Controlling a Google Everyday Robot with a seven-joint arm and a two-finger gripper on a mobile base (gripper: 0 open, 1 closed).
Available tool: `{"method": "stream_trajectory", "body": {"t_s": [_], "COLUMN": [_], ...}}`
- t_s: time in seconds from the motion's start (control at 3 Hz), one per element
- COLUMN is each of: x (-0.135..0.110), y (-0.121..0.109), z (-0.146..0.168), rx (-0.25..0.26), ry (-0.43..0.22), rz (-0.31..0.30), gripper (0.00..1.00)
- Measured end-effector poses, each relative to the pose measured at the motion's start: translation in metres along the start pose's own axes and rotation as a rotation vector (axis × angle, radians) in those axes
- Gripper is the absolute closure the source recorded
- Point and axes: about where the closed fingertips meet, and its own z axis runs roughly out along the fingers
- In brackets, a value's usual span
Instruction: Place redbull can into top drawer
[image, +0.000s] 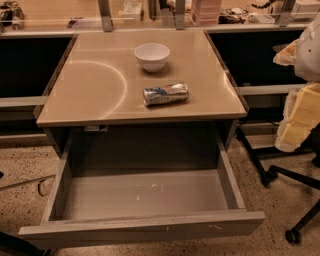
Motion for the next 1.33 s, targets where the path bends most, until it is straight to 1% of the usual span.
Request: {"method": "stream_trajectory", "body": {"t_s": [0.33,0.67,1.0,1.33], "x": [0.0,-0.006,-0.019,-0.042], "y": [0.0,-0.01,-0.045,-0.085], "z": [0.0,0.004,0.022,0.052], "rx": [0.0,0.014,0.019,0.001], "ry": [0.0,-0.028,-0.068,-0.129], "rz": [0.0,-0.017,-0.047,-0.087], "gripper": [0.0,0.0,0.0,0.0]}}
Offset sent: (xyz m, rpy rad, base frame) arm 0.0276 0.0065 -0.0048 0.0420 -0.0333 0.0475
